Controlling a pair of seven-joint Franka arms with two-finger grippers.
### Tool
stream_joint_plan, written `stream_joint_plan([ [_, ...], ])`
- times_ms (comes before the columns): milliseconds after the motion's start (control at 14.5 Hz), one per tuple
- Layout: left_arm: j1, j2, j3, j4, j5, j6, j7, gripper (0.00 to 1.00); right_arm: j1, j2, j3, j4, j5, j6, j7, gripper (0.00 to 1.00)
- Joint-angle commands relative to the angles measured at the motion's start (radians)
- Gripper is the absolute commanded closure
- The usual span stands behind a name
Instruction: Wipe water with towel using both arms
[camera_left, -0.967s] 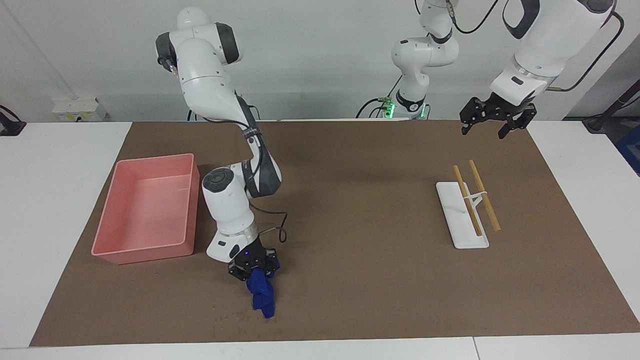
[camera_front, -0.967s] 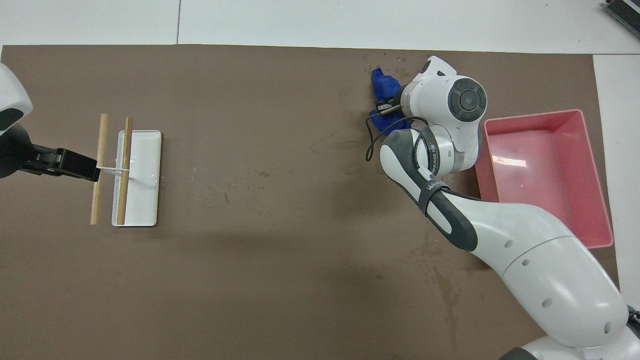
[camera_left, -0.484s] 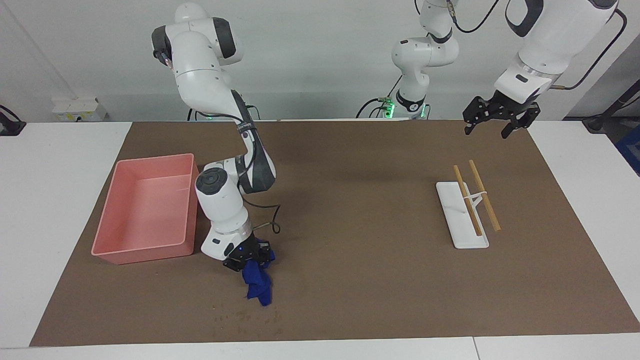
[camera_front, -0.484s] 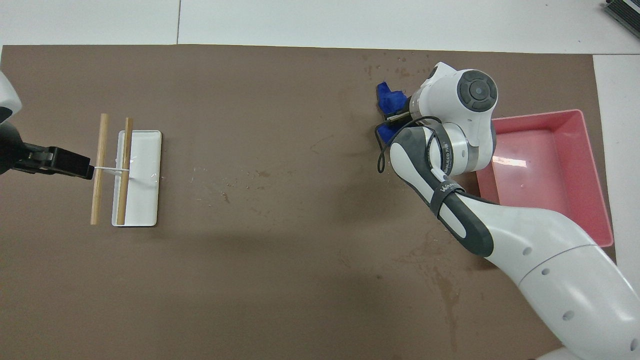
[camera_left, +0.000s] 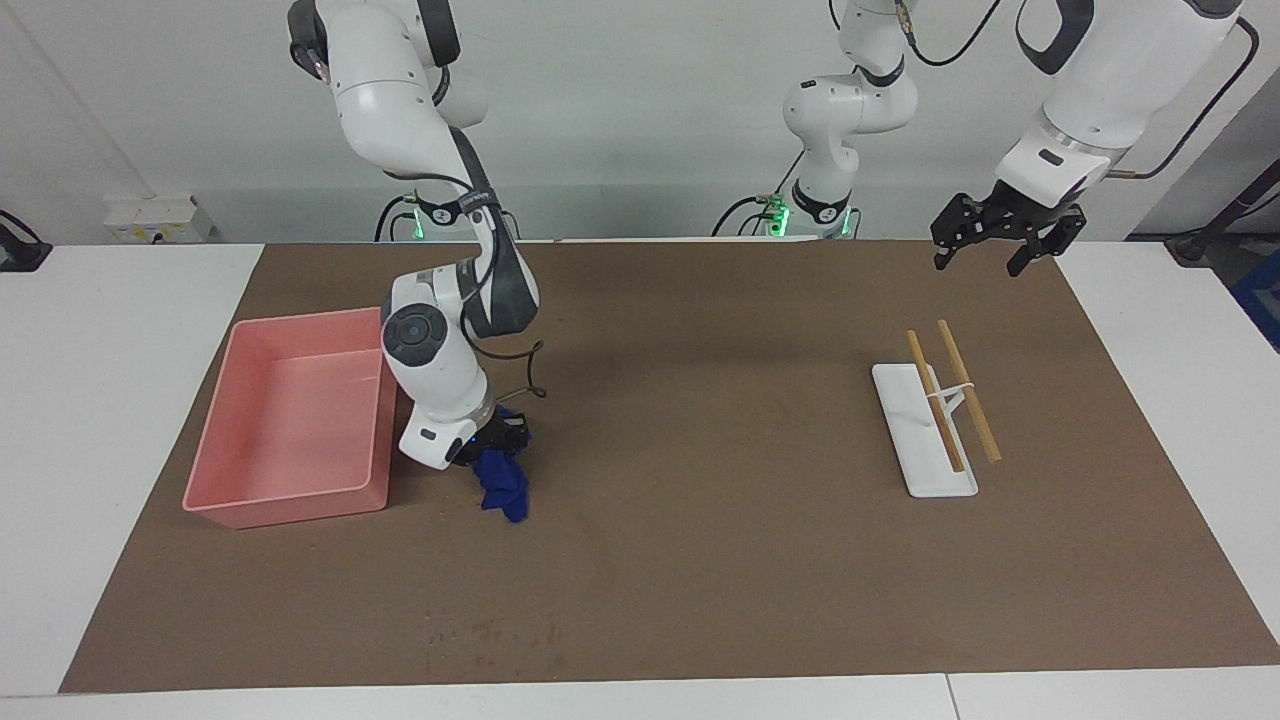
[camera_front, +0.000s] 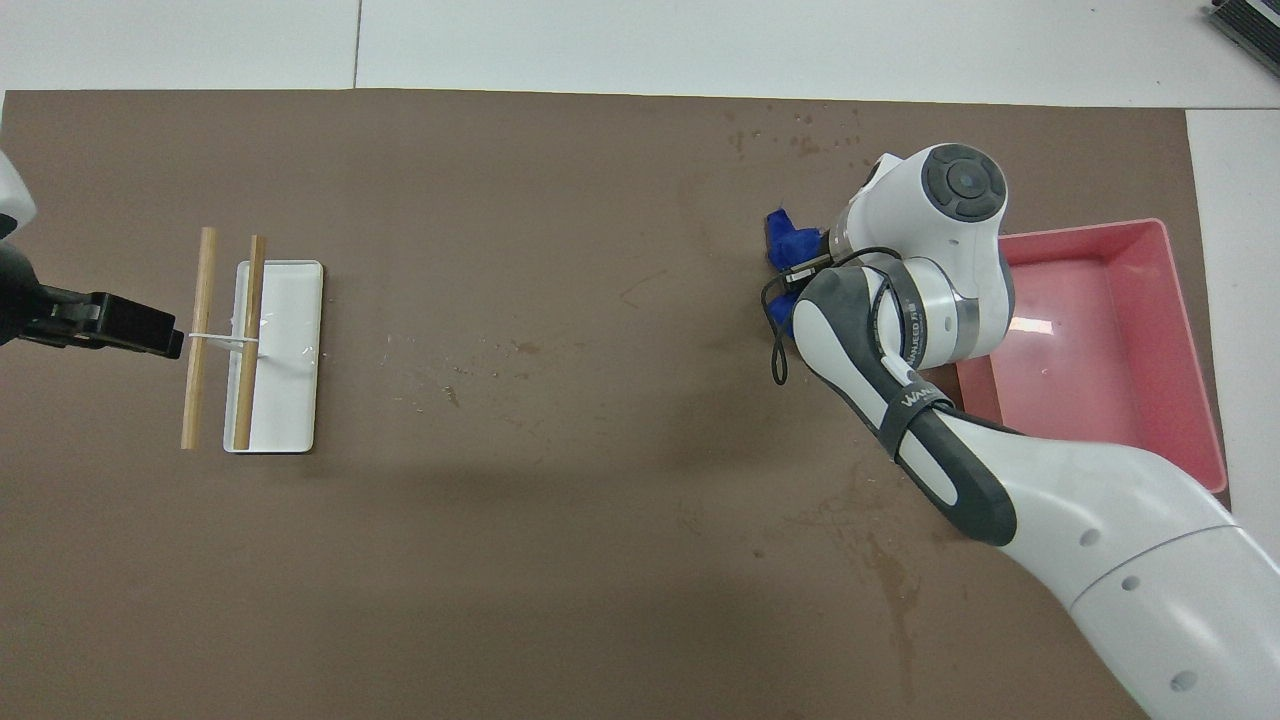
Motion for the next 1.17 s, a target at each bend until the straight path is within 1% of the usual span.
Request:
stream_joint_plan([
  [0, 0.007, -0.028, -0.001, -0.032, -0.013, 0.009, 0.005, 0.0, -0.036, -0.192, 0.011, -0.202, -0.015, -0.043, 0.009, 1.0],
  [69, 0.007, -0.028, -0.001, -0.032, -0.013, 0.009, 0.005, 0.0, -0.058, -0.24, 0.011, -0.253, -0.015, -0.043, 0.006, 1.0],
  [138, 0.007, -0.028, -0.001, -0.033, -0.013, 0.009, 0.005, 0.0, -0.065, -0.269, 0.011, -0.267, -0.015, -0.052, -0.002, 1.0],
  [276, 0.007, -0.028, -0.001, -0.033, -0.013, 0.009, 0.005, 0.0, -0.064, -0.304, 0.011, -0.279, -0.015, -0.066, 0.009, 1.0],
  [414, 0.007, -0.028, -0.001, -0.033, -0.013, 0.009, 0.005, 0.0, -0.069, -0.335, 0.011, -0.307, -0.015, -0.056, 0.022, 1.0],
  [484, 0.007, -0.028, -0.001, -0.033, -0.013, 0.009, 0.005, 0.0, -0.075, -0.334, 0.011, -0.318, -0.015, -0.031, 0.035, 1.0],
  [553, 0.007, -0.028, -0.001, -0.033, -0.013, 0.009, 0.005, 0.0, -0.078, -0.332, 0.011, -0.342, -0.013, 0.042, 0.041, 1.0],
  [691, 0.007, -0.028, -0.001, -0.033, -0.013, 0.009, 0.005, 0.0, -0.064, -0.297, 0.012, -0.39, -0.013, 0.209, 0.073, 1.0],
  [760, 0.007, -0.028, -0.001, -0.033, -0.013, 0.009, 0.005, 0.0, -0.049, -0.265, 0.012, -0.39, -0.013, 0.281, 0.084, 1.0],
  [898, 0.007, -0.028, -0.001, -0.032, -0.013, 0.009, 0.005, 0.0, -0.042, -0.214, 0.012, -0.384, -0.013, 0.389, 0.084, 1.0],
  [967, 0.007, -0.028, -0.001, -0.033, -0.013, 0.009, 0.005, 0.0, -0.042, -0.194, 0.012, -0.376, -0.015, 0.427, 0.073, 1.0],
  [1105, 0.007, -0.028, -0.001, -0.033, -0.013, 0.009, 0.005, 0.0, -0.042, -0.133, 0.012, -0.294, -0.017, 0.442, 0.064, 1.0],
])
